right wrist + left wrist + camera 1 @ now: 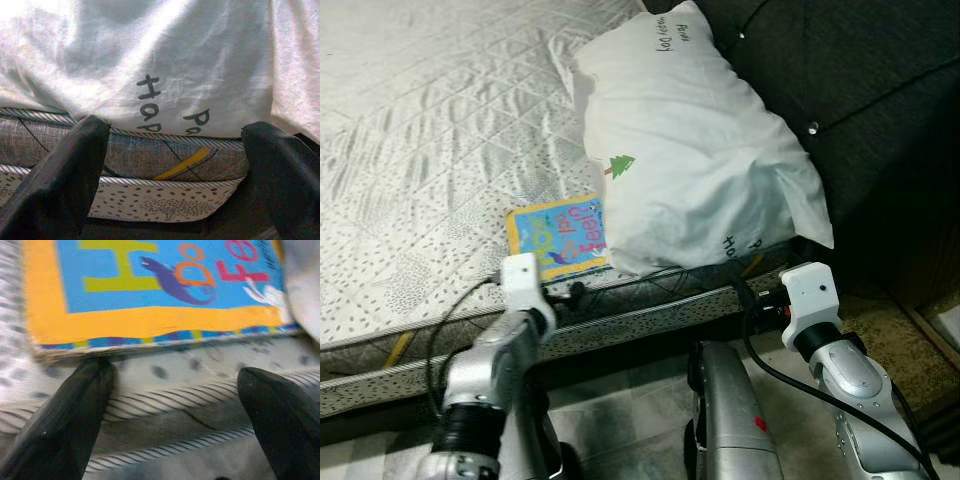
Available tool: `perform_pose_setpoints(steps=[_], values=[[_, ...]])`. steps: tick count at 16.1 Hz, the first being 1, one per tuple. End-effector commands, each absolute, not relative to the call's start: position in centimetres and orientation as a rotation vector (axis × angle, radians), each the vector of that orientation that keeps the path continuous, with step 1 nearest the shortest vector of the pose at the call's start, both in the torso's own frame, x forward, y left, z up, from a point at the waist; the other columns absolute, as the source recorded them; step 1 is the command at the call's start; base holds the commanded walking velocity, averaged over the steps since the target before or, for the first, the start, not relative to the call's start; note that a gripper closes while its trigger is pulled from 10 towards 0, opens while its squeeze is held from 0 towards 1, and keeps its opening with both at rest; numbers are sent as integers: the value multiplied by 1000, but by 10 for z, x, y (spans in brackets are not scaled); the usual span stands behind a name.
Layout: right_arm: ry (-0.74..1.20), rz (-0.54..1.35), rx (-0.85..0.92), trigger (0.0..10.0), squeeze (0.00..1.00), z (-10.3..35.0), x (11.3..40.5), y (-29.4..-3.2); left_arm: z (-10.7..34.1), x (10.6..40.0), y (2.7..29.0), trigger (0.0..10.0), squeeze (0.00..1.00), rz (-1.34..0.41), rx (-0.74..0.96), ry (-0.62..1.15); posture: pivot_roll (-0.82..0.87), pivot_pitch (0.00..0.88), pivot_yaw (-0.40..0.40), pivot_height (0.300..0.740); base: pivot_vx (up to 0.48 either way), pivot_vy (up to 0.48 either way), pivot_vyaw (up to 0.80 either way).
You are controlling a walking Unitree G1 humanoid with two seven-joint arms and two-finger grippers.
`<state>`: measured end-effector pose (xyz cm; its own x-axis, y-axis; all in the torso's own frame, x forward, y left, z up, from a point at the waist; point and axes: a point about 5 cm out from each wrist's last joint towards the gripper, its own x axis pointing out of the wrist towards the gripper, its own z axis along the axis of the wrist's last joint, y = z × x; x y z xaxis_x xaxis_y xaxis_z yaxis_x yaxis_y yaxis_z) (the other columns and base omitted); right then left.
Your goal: Clean up the room
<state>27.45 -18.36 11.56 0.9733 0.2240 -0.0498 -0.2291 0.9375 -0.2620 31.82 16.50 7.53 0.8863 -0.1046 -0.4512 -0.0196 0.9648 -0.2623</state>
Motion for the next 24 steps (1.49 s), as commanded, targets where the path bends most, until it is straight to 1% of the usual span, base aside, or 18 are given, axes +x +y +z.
perform_pose_setpoints(steps=[1, 6, 9, 11, 14, 16, 22, 24], values=[[31, 230, -268, 10000, 0, 112, 273, -184, 70, 316, 179, 10000, 0, 18, -251, 501, -226, 175, 25, 513, 0, 0, 0], [29, 232, -272, 10000, 0, 113, 275, -185, 69, 316, 202, 10000, 0, 77, -232, 492, -224, 173, 22, 513, 0, 0, 0], [29, 234, -273, 10000, 0, 112, 275, -184, 67, 316, 211, 10000, 0, 108, -227, 493, -222, 170, 20, 513, 0, 0, 0], [28, 234, -274, 10000, 0, 112, 275, -184, 66, 316, 213, 10000, 0, 115, -225, 496, -223, 169, 21, 513, 0, 0, 0], [27, 236, -274, 10000, 0, 112, 276, -184, 62, 314, 205, 10000, 0, 90, -226, 524, -222, 169, 21, 513, 0, 0, 0], [26, 236, -275, 10000, 0, 112, 275, -184, 57, 311, 205, 10000, 0, 100, -224, 545, -222, 169, 21, 513, 0, 0, 0], [27, 233, -278, 10000, 0, 112, 275, -185, 56, 315, 224, 10000, 0, 164, -226, 539, -227, 171, 19, 513, 0, 0, 0], [26, 232, -280, 10000, 0, 113, 275, -186, 58, 319, 235, 10000, 0, 199, -226, 532, -230, 172, 20, 513, 0, 0, 0]])
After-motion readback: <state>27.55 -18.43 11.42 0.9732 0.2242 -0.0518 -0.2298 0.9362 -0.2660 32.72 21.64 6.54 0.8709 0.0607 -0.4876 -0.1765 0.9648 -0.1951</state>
